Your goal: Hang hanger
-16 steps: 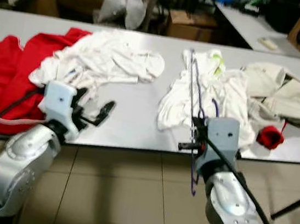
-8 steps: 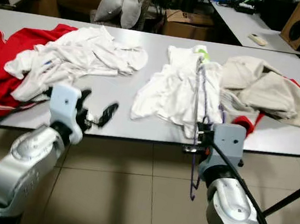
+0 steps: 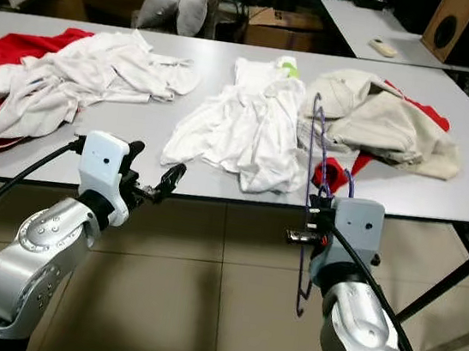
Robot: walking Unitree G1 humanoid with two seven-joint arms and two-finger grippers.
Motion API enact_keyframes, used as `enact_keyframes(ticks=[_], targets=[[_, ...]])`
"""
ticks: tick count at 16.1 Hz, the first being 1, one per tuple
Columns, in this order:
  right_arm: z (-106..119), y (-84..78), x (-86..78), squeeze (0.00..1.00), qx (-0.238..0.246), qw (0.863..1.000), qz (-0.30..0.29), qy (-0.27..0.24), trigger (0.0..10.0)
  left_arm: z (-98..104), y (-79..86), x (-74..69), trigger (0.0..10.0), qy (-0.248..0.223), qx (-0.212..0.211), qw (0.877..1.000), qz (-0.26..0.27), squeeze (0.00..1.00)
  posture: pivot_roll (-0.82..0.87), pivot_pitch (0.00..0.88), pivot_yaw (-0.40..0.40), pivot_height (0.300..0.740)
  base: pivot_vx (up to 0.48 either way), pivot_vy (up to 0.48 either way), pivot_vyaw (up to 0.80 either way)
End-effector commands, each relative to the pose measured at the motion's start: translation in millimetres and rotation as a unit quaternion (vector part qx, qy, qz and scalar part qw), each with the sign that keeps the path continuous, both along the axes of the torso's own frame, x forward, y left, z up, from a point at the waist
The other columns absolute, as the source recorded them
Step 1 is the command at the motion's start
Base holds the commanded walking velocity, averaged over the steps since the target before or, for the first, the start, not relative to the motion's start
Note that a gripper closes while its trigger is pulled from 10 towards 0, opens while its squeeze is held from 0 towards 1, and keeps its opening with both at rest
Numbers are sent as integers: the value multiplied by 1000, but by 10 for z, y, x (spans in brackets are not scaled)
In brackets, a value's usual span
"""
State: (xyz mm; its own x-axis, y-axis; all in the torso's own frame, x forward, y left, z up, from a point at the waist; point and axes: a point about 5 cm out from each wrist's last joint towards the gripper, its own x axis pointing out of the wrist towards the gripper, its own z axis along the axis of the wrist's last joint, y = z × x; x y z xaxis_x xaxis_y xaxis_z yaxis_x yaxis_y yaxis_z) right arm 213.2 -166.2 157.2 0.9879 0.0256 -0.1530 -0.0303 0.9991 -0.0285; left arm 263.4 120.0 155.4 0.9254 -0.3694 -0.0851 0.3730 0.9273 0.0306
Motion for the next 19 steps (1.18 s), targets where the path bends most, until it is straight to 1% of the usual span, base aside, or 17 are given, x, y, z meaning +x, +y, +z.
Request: enact_keyframes(ticks=[1,2,4,5,7,8,9,10,14,15,19], targets=[[5,-5,24,0,5,1000,-1,-2,10000,-1,32,7,10000,0,10,1000,4,533,-31,0,-15,740,0,0,-800],[3,-17,33,0,4,1000,-3,-2,10000,-7,28,8,10000,-3,16,1000,4,341,-31,0,-15,740,0,0,-800],[2,-25,41,0,3,1000,-5,-3,10000,-9,24,14,10000,-6,19,1000,4,251,-34,0,-10,740,0,0,-800],[0,-24,46,0,0,1000,-3,-3,10000,7,24,35,10000,-14,19,1000,-1,153,-35,0,-7,740,0,0,0],[-9,-21,45,0,-6,1000,-1,0,10000,40,42,78,10000,-25,13,1000,-1,169,-38,0,-3,740,0,0,0],[-16,-26,41,0,-5,1000,-4,2,10000,61,63,96,10000,-24,-6,1000,4,173,-44,0,0,740,0,0,-800],[-16,-34,39,0,-6,1000,-6,2,10000,67,77,102,10000,-23,-16,1000,6,176,-46,0,0,740,0,0,-800],[-12,-39,40,0,-9,1000,-6,1,10000,63,82,106,10000,-23,-17,1000,7,176,-48,0,0,740,0,0,-800],[-6,-66,43,0,-15,1000,-8,0,10000,46,49,114,10000,-23,-20,1000,2,176,-54,0,1,740,264,0,-700],[-14,-69,49,0,-27,1000,-5,2,10000,40,42,114,10000,-22,-21,1000,1,176,-56,0,2,740,270,0,0],[-12,-77,53,0,-37,999,-3,0,10000,28,59,126,10000,-21,-18,1000,5,176,-59,0,3,740,274,0,0]])
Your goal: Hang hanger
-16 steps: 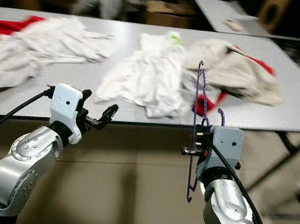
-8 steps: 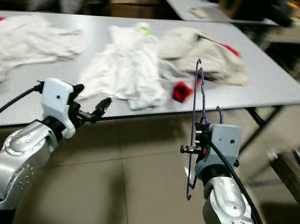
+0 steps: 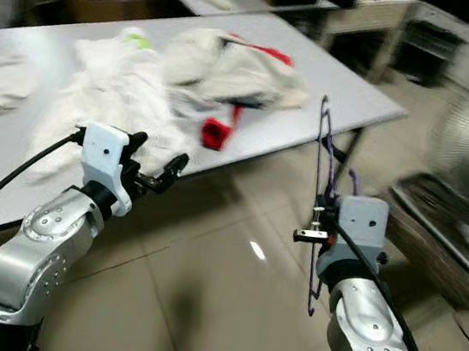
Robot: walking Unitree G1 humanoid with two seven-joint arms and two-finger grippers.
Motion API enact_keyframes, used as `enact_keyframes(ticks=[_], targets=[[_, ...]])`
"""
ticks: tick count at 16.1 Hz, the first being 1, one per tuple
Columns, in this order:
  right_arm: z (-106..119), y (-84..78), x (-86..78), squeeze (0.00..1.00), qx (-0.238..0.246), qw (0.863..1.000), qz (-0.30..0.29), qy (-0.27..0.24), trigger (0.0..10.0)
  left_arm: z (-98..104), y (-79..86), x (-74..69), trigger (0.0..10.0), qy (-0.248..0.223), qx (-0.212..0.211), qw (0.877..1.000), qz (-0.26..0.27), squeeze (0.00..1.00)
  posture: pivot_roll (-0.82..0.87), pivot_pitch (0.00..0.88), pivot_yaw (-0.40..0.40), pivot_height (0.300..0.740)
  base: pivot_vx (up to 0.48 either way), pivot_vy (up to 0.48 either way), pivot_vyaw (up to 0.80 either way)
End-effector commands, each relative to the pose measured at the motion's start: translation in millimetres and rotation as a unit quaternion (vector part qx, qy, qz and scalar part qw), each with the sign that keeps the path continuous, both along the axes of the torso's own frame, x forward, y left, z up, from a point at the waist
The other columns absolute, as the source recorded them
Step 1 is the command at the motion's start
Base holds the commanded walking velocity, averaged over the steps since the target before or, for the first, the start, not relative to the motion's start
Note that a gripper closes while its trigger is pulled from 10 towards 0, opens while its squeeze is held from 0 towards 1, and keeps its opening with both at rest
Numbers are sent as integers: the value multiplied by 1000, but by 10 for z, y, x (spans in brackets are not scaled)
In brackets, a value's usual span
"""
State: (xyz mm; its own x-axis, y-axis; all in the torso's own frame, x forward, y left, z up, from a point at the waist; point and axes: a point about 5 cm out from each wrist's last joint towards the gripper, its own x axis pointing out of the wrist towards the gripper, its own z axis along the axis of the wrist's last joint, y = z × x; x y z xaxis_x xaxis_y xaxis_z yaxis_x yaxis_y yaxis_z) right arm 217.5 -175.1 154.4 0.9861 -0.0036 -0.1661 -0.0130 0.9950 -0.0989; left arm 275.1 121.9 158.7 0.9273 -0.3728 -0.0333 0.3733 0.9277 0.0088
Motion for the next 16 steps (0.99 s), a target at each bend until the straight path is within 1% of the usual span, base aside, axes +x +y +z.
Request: enact_keyframes(ticks=[1,4,8,10,12,16], targets=[[18,13,11,0,-9,1000,9,-7,10000,-2,57,15,10000,-2,3,1000,11,176,-60,0,3,740,277,0,0],[33,49,3,0,-14,999,39,-13,10000,2,99,26,10000,-5,7,1000,25,176,-61,0,4,740,277,0,0],[48,25,-27,0,-19,999,42,-18,10000,-18,51,27,10000,-2,6,1000,14,184,-74,3,8,740,286,0,0],[48,13,-29,0,-21,999,40,-13,10000,-26,64,35,10000,-2,3,1000,14,184,-81,3,0,740,324,0,-222],[63,-16,-6,0,-23,999,42,-15,10000,-7,71,55,10000,-7,0,1000,19,188,-76,0,-10,740,345,0,-622],[36,14,61,0,-30,998,52,-20,10000,-19,133,37,10000,-9,2,999,33,184,-43,0,-15,740,347,0,0]])
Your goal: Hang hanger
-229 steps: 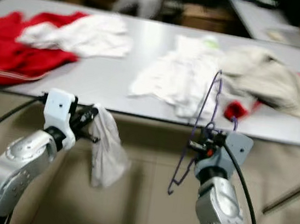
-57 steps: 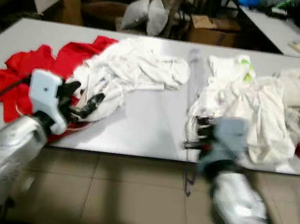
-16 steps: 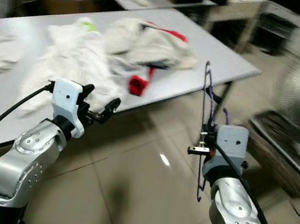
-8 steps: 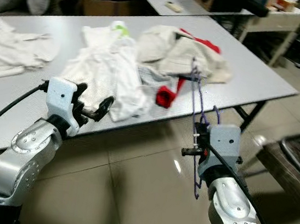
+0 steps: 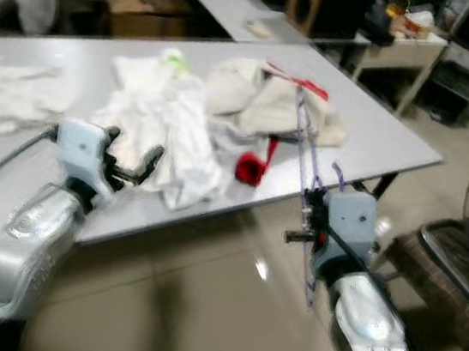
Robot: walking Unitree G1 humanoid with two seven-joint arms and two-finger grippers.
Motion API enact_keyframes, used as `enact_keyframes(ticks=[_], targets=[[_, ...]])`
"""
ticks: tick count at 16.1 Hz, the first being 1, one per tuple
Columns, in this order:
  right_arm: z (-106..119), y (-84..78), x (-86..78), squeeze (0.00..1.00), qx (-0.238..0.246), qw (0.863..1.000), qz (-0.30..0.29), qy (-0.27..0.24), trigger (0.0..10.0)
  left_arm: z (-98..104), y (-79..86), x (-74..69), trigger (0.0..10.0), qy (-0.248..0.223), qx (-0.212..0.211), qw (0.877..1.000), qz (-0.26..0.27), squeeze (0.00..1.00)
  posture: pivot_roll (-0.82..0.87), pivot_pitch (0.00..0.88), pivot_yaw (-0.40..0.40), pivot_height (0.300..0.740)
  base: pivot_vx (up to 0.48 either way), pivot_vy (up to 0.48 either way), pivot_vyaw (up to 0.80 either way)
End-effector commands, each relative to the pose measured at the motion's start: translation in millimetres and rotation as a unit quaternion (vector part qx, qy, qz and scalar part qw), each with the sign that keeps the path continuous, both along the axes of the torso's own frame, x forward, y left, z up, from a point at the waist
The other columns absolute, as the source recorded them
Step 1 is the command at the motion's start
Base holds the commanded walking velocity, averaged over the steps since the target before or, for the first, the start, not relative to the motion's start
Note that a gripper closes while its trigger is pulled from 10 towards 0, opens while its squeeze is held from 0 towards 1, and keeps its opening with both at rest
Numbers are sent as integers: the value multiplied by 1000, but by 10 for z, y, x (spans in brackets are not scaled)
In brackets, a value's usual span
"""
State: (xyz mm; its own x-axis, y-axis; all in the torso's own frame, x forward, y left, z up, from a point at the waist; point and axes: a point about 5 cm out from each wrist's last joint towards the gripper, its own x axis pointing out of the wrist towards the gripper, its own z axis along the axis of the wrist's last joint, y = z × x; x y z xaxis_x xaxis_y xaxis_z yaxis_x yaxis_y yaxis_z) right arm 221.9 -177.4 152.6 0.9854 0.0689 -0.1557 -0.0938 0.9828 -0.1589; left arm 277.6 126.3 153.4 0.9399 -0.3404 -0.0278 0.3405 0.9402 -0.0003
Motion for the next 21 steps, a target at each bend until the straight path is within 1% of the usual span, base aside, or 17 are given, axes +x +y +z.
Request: enact_keyframes(ticks=[1,2,4,5,7,10,11,13,16,17,18,19,20,21], targets=[[40,40,49,0,0,1000,9,-15,10000,16,106,3,10000,-7,10,1000,18,184,-30,0,-10,740,345,0,0],[49,20,90,0,2,1000,8,-20,10000,18,89,-3,10000,-6,15,1000,19,184,-21,0,-9,740,345,0,0],[72,48,115,0,-1,1000,13,-25,10000,29,101,-4,10000,-7,15,1000,17,180,-23,0,-7,740,347,0,0],[64,39,109,0,4,1000,10,-26,10000,39,100,-4,10000,-10,19,1000,16,184,-8,0,-15,740,349,0,0],[-56,29,58,0,11,1000,1,-8,10000,44,111,-29,10000,-11,20,1000,21,184,4,0,-14,740,347,0,0],[-71,73,57,0,19,1000,-5,-6,10000,35,141,-31,10000,-7,24,1000,18,184,-1,0,-5,740,346,0,0],[-76,109,58,0,22,1000,-4,-7,10000,39,169,-11,10000,-7,26,999,19,184,1,0,-3,740,341,0,0],[-101,132,27,0,23,1000,4,-2,10000,35,202,-16,10000,-5,30,999,22,180,11,0,-7,740,337,0,0],[-137,56,-27,0,19,1000,9,7,10000,30,174,-10,10000,-3,34,999,25,180,18,3,-4,740,331,0,0],[-130,9,-18,0,14,1000,-3,3,10000,29,165,20,10000,2,25,999,31,176,9,0,9,740,270,0,0],[-90,-45,-12,0,18,1000,-21,-8,10000,26,149,61,10000,12,16,999,33,161,-11,0,42,740,0,0,0],[-50,-129,-31,0,26,998,-46,-23,10000,22,92,120,10000,12,9,1000,22,176,-15,0,56,740,0,0,0],[-73,-168,-55,0,25,998,-59,-21,10000,33,64,147,10000,5,8,1000,10,196,-17,0,52,740,0,0,0],[-65,-180,-67,0,42,997,-68,-22,10000,87,78,196,10000,0,-2,1000,9,561,-23,0,56,740,0,0,0]])
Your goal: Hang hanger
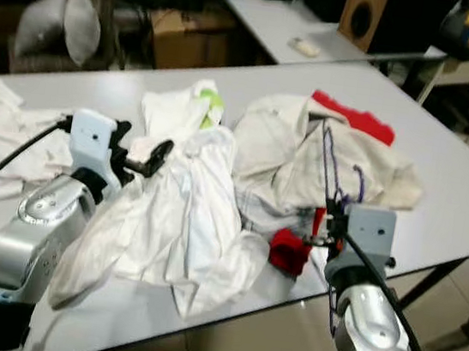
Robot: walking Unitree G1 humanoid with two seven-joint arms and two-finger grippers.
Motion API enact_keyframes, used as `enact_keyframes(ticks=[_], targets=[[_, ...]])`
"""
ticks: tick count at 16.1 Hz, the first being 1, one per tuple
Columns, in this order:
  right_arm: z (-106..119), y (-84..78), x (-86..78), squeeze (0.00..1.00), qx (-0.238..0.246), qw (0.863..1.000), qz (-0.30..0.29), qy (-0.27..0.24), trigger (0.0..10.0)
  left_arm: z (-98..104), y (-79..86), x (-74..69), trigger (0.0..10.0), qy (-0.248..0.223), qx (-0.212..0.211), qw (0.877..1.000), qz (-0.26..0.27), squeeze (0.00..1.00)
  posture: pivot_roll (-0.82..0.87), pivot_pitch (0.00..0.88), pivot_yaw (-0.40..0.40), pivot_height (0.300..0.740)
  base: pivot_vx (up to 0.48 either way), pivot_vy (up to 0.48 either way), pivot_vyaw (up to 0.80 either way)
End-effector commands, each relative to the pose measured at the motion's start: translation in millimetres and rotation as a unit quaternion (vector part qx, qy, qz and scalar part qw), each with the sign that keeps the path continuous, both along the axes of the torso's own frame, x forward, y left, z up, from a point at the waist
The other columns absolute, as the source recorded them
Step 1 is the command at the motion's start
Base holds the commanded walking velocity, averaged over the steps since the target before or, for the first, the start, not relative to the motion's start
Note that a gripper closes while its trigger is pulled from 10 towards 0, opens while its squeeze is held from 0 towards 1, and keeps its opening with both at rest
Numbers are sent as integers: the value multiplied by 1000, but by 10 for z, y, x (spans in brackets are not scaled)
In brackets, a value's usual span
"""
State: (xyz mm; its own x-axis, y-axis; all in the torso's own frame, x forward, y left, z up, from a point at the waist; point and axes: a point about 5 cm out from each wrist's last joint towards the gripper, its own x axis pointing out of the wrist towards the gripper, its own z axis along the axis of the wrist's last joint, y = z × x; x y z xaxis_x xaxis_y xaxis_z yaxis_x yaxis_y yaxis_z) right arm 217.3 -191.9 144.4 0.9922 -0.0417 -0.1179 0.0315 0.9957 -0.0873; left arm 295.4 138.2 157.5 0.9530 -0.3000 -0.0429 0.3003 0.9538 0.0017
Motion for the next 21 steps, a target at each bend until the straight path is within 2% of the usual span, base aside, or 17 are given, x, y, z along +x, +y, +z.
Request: enact_keyframes(ticks=[1,2,4,5,6,7,8,10,11,14,17,18,19,21], targets=[[18,-28,-26,0,23,1000,-5,-5,10000,45,-7,68,10000,1,-9,1000,-6,1000,-25,0,61,740,0,0,0],[4,-60,-44,0,27,1000,-4,-4,10000,13,-15,82,10000,9,-1,1000,2,1000,-31,0,66,740,0,0,0],[27,-51,-85,0,36,999,12,7,10000,31,84,266,10000,12,26,999,21,969,-57,0,71,740,0,0,0],[21,-69,-125,0,29,999,15,13,10000,16,109,322,10000,15,29,999,28,529,-68,0,72,740,0,0,0],[17,-77,-137,0,25,999,16,15,10000,8,114,336,10000,16,30,999,30,529,-68,0,72,740,0,0,0],[11,-105,-179,0,24,999,13,21,10000,-19,133,411,10000,29,28,999,29,0,-82,0,78,740,0,0,0],[21,-133,-207,0,19,999,11,24,10000,-73,138,472,10000,48,16,999,20,0,-93,0,81,740,0,0,0],[36,-129,-206,0,13,999,18,26,10000,-171,151,508,10000,62,27,998,10,0,-95,0,77,740,0,0,0],[41,-118,-199,0,11,999,23,26,10000,-219,174,514,0,71,29,997,15,0,-96,0,78,740,0,0,0],[56,-72,-172,0,9,999,36,25,10000,-313,313,527,0,87,25,994,66,0,-95,0,74,740,0,0,0],[37,-50,-162,0,7,999,41,28,10000,-333,301,511,0,90,5,995,49,0,-89,0,73,740,0,0,0],[26,-49,-150,0,7,999,42,30,10000,-350,249,496,0,102,-16,995,16,0,-84,0,74,740,0,0,0],[22,-49,-143,0,6,999,43,30,10000,-354,242,489,0,105,-20,994,7,0,-85,0,77,740,0,0,0],[23,-51,-137,0,3,999,43,29,10000,-267,296,469,0,88,-40,995,-1,0,-90,0,89,740,0,0,0]])
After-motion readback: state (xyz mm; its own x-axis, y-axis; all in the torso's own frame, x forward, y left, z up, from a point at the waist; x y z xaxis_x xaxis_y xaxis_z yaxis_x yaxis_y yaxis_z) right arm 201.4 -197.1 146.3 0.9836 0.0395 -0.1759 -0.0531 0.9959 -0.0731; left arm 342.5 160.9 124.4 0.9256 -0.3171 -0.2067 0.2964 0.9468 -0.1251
